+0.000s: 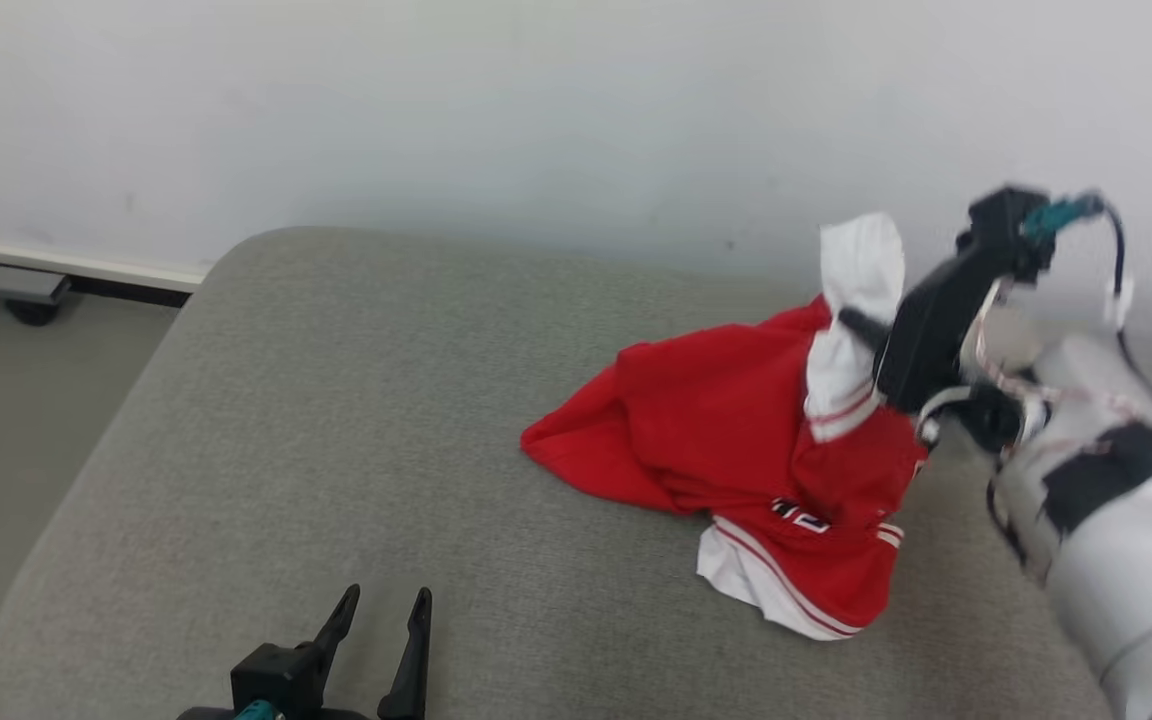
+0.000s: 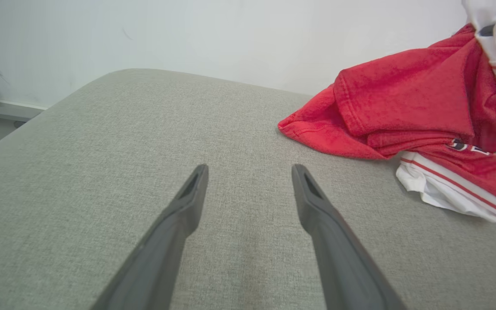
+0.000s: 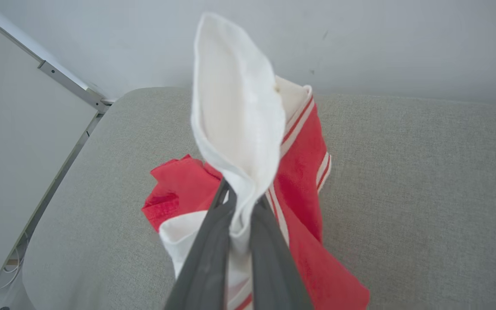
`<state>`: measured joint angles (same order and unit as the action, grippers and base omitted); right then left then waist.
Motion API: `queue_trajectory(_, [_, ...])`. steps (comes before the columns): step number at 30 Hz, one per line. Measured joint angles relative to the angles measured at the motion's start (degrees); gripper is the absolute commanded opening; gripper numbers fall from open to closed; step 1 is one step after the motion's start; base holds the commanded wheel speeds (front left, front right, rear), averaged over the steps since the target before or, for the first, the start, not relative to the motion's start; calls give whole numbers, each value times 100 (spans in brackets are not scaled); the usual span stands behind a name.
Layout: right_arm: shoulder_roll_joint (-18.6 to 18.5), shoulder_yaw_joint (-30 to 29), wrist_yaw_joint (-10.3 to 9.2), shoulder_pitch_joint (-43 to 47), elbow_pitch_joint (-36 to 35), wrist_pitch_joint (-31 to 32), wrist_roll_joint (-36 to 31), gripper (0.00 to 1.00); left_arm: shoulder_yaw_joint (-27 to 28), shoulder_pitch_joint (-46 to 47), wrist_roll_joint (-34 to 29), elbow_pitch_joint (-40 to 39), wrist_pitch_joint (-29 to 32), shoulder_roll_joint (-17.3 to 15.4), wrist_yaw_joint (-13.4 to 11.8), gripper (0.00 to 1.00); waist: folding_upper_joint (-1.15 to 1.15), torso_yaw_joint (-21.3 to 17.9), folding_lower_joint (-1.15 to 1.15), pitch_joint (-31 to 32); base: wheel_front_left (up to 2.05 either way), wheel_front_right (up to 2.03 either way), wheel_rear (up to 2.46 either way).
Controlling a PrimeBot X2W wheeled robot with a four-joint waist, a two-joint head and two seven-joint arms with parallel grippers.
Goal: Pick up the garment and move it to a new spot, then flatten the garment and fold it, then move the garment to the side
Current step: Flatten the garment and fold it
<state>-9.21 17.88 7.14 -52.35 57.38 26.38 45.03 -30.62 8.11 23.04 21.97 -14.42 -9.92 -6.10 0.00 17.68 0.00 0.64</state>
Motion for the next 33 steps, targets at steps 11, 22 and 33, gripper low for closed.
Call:
queue_trajectory(11, [-236,156,0,2816,-2306,-1348,465,0,70,-211,-2,-68,0,-63,-34,100,0,-492,0,126,0,0,0])
queue_trajectory(22, [-811,298,0,4303,-3218,-1885,230,0,14,-203,-79,-170,0,-35,-37,100,0,-732,0,133,0,0,0])
queue_trajectory(33, [-1072,323,-8,4367,-3737,-1875,70,100,-14,-174,-86,-81,0,43,10,100,0,-637,1,120,0,0,0])
